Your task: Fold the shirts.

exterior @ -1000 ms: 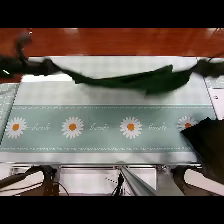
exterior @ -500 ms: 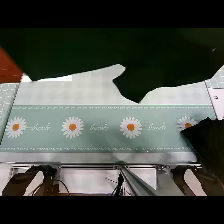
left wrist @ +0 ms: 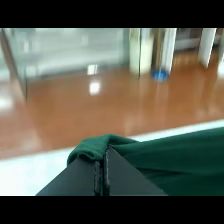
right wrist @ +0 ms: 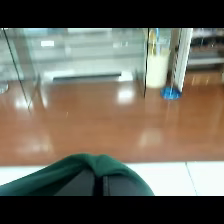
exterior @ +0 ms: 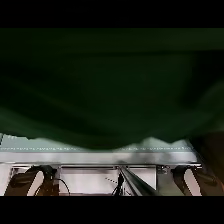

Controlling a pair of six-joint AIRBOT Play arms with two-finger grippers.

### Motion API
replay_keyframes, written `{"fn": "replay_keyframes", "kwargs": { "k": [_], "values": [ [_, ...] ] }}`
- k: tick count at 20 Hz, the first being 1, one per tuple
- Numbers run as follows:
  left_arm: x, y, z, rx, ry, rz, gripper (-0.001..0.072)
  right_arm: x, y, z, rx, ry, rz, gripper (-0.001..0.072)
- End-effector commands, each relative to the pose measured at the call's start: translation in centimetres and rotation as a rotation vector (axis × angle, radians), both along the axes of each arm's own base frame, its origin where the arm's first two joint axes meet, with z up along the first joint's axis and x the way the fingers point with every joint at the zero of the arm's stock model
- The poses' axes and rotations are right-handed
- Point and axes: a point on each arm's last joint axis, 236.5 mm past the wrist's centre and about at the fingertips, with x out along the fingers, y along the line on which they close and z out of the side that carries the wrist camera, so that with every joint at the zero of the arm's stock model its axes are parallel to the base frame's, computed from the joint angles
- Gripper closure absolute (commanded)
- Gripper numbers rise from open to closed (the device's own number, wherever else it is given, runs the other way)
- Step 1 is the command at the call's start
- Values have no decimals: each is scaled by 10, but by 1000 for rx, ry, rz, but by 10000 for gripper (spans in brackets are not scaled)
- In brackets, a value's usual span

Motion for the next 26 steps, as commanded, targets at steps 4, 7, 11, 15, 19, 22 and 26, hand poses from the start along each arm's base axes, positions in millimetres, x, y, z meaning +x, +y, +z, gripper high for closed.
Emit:
{"fn": "replay_keyframes", "kwargs": {
  "k": [4,7,11,15,19,22,26],
  "values": [
    [13,10,-110,-32,550,15,684,35,-16,-97,32,428,46,675],
    [54,17,-163,-67,761,12,684,85,-29,-150,77,626,79,675],
    [150,29,-245,-142,895,31,683,188,-15,-239,17,802,143,675],
    [236,35,-333,-169,995,-3,683,290,3,-306,36,738,159,674],
    [306,29,-397,-287,975,-13,683,346,-1,-335,115,635,107,674],
    [353,22,-413,-358,857,-17,683,365,-4,-363,123,634,92,673],
    [383,18,-443,-354,802,26,683,373,-6,-406,173,699,62,673]
  ]
}}
